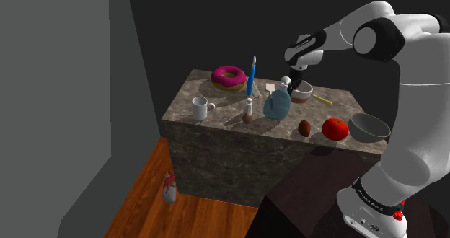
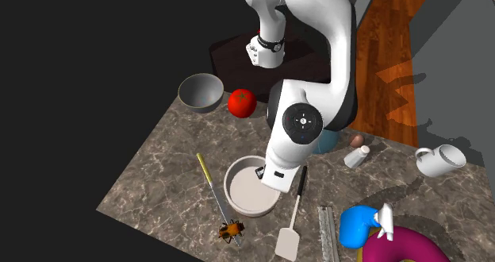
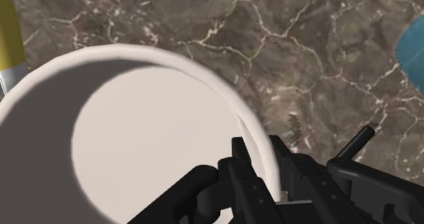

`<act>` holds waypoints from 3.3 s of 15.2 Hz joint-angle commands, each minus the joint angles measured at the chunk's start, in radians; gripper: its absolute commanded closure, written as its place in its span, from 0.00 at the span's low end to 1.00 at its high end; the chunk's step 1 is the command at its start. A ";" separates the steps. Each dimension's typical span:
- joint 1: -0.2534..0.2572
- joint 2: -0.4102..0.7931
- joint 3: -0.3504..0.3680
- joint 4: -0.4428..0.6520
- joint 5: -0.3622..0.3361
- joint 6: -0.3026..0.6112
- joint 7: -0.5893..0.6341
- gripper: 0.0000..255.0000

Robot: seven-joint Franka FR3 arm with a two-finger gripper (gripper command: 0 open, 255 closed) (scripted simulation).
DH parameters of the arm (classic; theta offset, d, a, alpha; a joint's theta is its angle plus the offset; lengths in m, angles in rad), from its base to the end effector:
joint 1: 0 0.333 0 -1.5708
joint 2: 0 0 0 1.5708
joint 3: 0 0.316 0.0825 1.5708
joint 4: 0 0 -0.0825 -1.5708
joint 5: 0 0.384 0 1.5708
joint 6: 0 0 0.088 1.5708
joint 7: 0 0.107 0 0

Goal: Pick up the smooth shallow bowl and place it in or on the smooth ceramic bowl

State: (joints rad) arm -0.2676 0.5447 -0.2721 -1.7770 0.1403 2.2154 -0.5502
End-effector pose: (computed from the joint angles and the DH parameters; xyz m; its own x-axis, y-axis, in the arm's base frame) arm 0.5659 -0.3179 0.2541 0.9951 -0.0463 -0.0878 -0.0475 -0.9988 -0.0127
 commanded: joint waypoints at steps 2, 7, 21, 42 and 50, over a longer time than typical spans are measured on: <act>0.004 -0.024 -0.005 0.009 -0.008 -0.032 0.005 1.00; 0.009 -0.063 -0.012 0.022 -0.020 -0.082 0.011 1.00; 0.018 -0.149 -0.027 0.092 -0.049 -0.235 0.025 1.00; -0.047 -0.710 -0.131 -0.525 -0.264 -0.145 -0.049 1.00; -0.155 -0.963 -0.185 -0.733 -0.404 -0.171 -0.110 1.00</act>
State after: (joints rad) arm -0.4044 -0.3843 -0.4476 -2.4853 -0.2427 2.0498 -0.6474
